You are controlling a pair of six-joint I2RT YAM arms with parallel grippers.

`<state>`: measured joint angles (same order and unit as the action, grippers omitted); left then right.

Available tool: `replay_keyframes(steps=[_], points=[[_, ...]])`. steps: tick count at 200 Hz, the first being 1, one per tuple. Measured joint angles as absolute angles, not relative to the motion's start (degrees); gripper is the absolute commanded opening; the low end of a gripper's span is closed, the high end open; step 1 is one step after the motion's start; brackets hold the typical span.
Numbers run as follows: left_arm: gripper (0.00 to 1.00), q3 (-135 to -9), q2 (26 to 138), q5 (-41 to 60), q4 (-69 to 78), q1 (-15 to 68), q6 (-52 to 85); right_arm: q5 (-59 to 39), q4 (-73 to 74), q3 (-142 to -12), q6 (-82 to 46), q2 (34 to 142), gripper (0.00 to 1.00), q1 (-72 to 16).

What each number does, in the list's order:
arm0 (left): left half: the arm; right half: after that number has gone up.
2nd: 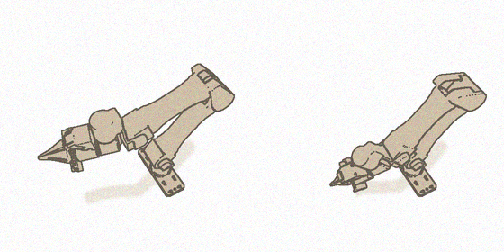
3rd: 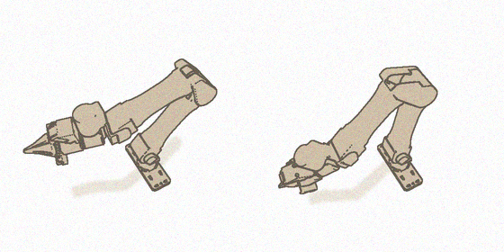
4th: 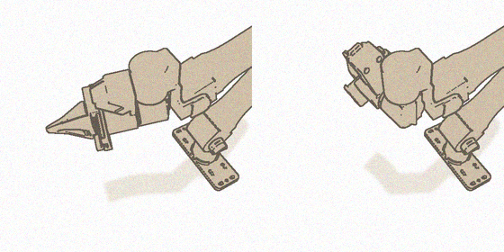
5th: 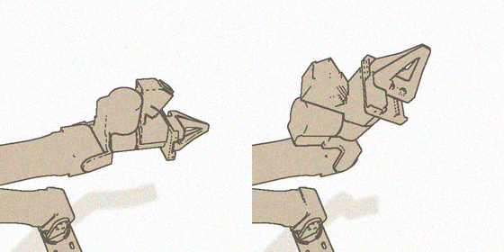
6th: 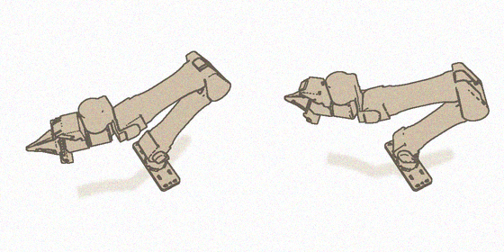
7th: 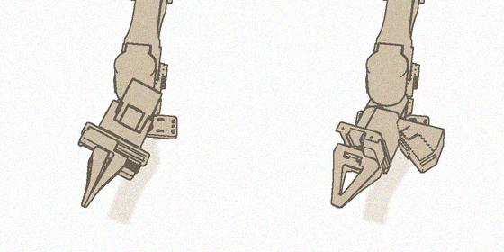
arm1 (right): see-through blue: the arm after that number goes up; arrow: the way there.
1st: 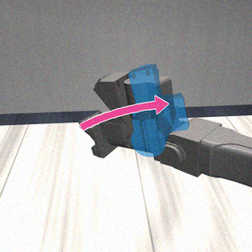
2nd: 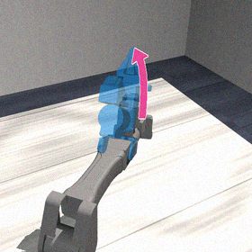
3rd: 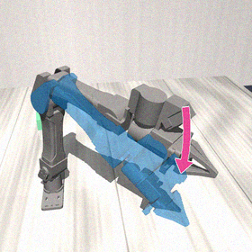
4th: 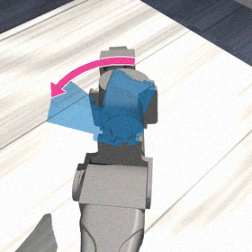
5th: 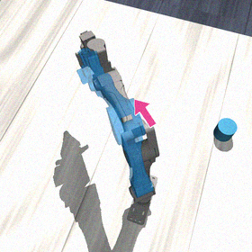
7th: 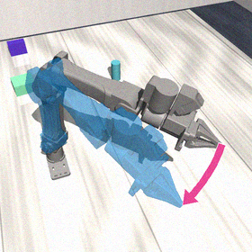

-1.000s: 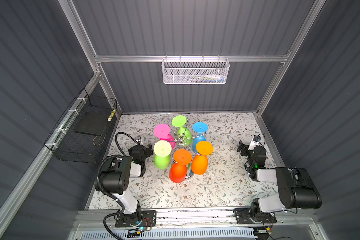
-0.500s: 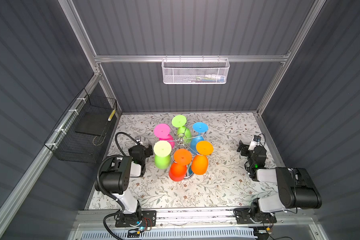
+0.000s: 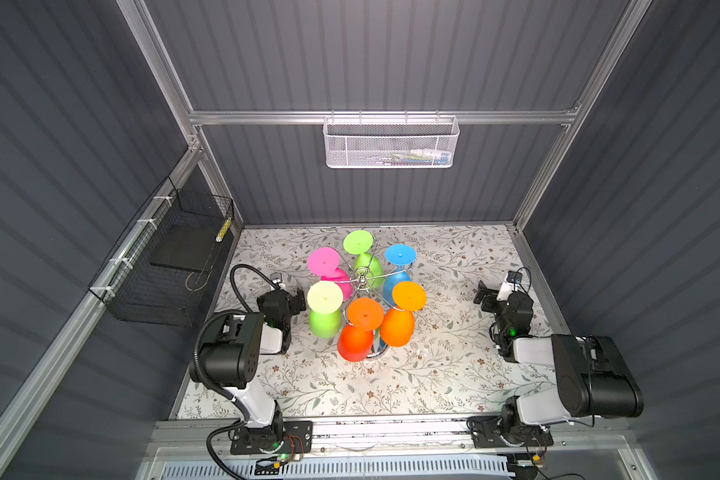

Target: Take the wine glass off the wine glass rack

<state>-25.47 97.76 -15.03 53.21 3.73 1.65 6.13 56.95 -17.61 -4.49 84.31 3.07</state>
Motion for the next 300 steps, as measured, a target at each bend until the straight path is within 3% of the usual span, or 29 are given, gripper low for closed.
replay_keyframes(steps=[128,215,255,300], points=[[1.00,-26.0,97.7,-16.0,51.8,5.1,1.5,5.9,56.9,-17.6,-4.5,84.2,0.99,3.2],[1.00,-39.3,94.2,-24.8,28.8,5.1,3.7,8.3,37.8,-24.5,-4.8,68.7,0.99,0.4],[1.00,-45.4,94.2,-28.9,16.6,5.0,7.3,12.3,26.8,-33.7,-13.1,66.4,0.99,-0.2],[1.00,-53.1,94.2,-29.9,3.2,4.1,12.7,8.8,18.7,-36.5,-24.1,66.2,0.99,-1.8]])
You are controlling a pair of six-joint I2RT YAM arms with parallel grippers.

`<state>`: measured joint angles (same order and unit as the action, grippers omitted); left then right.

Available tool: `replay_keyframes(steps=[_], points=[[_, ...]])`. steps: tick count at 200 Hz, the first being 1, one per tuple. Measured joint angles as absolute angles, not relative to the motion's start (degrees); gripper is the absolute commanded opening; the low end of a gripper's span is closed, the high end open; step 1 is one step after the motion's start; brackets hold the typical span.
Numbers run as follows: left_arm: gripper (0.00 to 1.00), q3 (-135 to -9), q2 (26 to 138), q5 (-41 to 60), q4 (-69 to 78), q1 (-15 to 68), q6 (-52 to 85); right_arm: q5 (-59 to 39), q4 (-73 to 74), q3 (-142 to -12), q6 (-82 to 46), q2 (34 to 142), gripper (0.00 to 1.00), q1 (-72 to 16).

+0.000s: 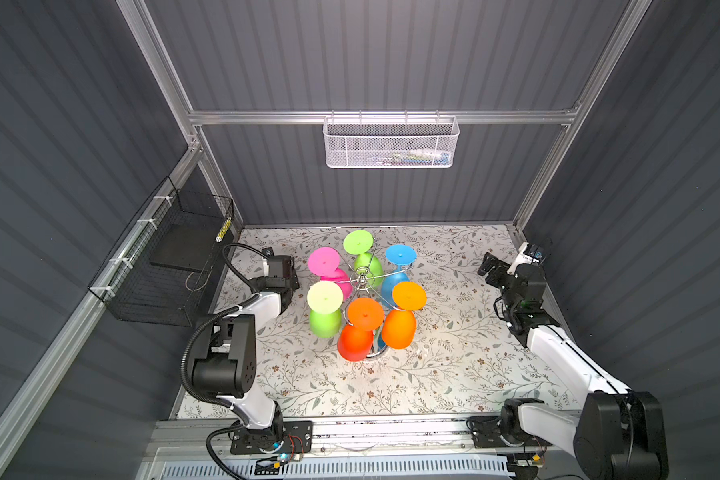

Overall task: Take the wine glass off the wine glass rack
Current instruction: 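Move both grippers down toward the chrome base of the glass rack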

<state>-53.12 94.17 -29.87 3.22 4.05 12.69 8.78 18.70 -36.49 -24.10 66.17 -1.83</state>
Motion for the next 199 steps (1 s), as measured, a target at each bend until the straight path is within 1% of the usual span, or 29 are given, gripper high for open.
replay_keyframes(steps=[22,50,68,84,119,148,199], points=[[1.00,-56.9,94.2,-28.2,-3.5,2.2,16.6,5.6,14.7,-37.1,-28.1,66.2,0.99,-3.2],[1.00,-59.2,94.0,-22.7,-11.8,-0.1,23.9,0.4,11.3,-36.4,-32.2,65.9,0.99,-6.0],[1.00,-57.7,92.7,-18.0,-15.7,-0.6,28.1,-2.8,10.8,-34.5,-35.1,65.7,0.92,-8.2],[1.00,-55.2,90.2,-14.6,-17.4,-0.6,30.5,-4.8,10.7,-32.6,-36.6,65.6,0.90,-10.8],[1.00,-49.1,81.6,-7.6,-19.9,-0.6,33.3,-7.8,16.6,-23.6,-37.1,65.1,0.84,-18.3],[1.00,-44.0,76.2,-2.4,-20.6,-0.7,34.9,-9.4,19.7,-20.0,-36.8,65.9,0.80,-20.6],[0.91,-39.4,73.3,6.3,-22.9,-0.5,36.7,-13.4,29.1,-17.0,-35.6,68.8,0.78,-23.0]])
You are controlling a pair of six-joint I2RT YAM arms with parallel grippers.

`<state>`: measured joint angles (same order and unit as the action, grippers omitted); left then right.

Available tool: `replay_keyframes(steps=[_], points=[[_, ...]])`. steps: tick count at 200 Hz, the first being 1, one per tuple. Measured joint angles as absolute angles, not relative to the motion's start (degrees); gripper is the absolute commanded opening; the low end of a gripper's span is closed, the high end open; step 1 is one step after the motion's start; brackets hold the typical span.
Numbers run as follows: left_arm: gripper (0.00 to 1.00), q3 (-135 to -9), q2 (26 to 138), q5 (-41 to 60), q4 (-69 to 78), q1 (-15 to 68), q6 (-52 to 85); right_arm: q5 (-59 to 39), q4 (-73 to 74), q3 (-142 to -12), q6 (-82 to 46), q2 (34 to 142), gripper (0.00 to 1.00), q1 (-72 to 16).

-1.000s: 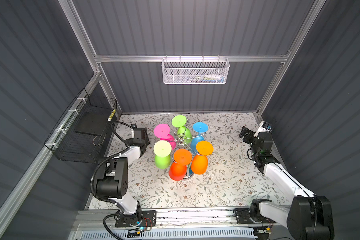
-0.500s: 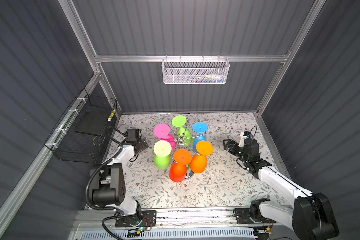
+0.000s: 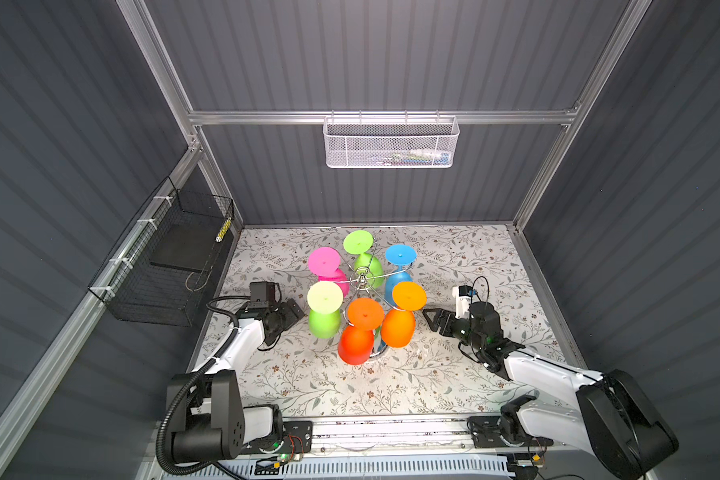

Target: Take the wine glass off the wine glass rack

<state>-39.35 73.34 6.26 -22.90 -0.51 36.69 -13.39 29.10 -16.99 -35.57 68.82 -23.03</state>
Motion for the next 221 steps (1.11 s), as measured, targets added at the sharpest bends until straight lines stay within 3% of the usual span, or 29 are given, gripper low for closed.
replay_keyframes(steps=[54,113,154,221], points=[[0.80,-32.8,69.5,14.0,-23.1,3.9,39.5,-16.7,37.1,-16.4,-36.3,75.7,0.75,-23.0],[0.78,-25.8,65.0,21.1,-18.8,8.7,44.2,-21.1,44.1,-13.8,-34.8,78.1,0.72,-24.5],[0.78,-23.4,62.7,23.5,-16.8,9.9,45.9,-19.7,46.3,-11.2,-28.2,78.0,0.68,-32.0],[0.78,-22.2,60.9,24.3,-16.7,10.1,47.9,-8.6,48.2,-12.2,-14.4,84.2,0.68,-46.1]])
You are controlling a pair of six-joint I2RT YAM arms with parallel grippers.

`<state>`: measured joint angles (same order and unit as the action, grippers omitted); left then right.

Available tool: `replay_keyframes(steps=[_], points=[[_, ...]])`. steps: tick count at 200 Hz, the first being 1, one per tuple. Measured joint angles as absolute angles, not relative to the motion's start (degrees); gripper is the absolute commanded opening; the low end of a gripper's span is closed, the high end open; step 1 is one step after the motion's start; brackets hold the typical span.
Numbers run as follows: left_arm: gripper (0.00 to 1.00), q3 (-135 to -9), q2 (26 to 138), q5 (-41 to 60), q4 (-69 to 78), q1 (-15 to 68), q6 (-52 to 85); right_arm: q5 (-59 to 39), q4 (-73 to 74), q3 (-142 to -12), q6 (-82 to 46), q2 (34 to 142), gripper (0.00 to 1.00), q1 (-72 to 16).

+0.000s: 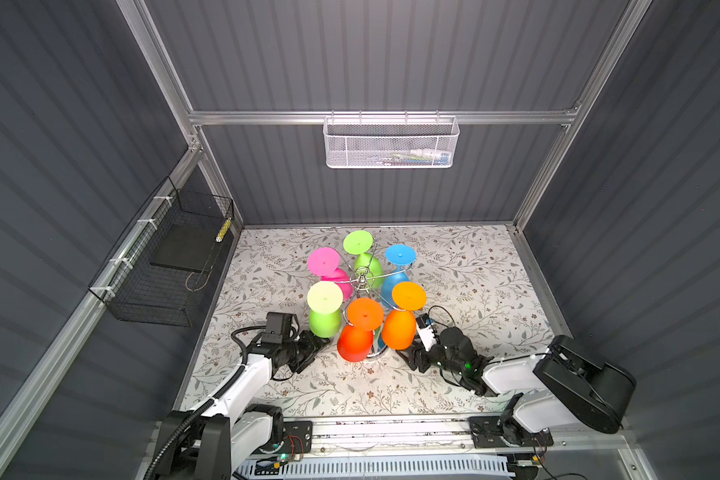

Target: Take the wine glass off the wine glass rack

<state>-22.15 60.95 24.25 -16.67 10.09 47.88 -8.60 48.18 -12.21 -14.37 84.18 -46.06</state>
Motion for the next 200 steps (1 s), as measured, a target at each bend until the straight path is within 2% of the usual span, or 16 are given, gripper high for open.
replay_keyframes(steps=[96,200], points=[[0.75,-23.4,64.4,24.7,-14.5,10.1,50.2,4.8,52.4,-16.5,-1.9,95.5,0.74,-58.4],[0.72,-25.2,68.2,24.4,-12.3,10.1,51.6,9.2,56.3,-21.2,0.7,101.7,0.76,-59.6]])
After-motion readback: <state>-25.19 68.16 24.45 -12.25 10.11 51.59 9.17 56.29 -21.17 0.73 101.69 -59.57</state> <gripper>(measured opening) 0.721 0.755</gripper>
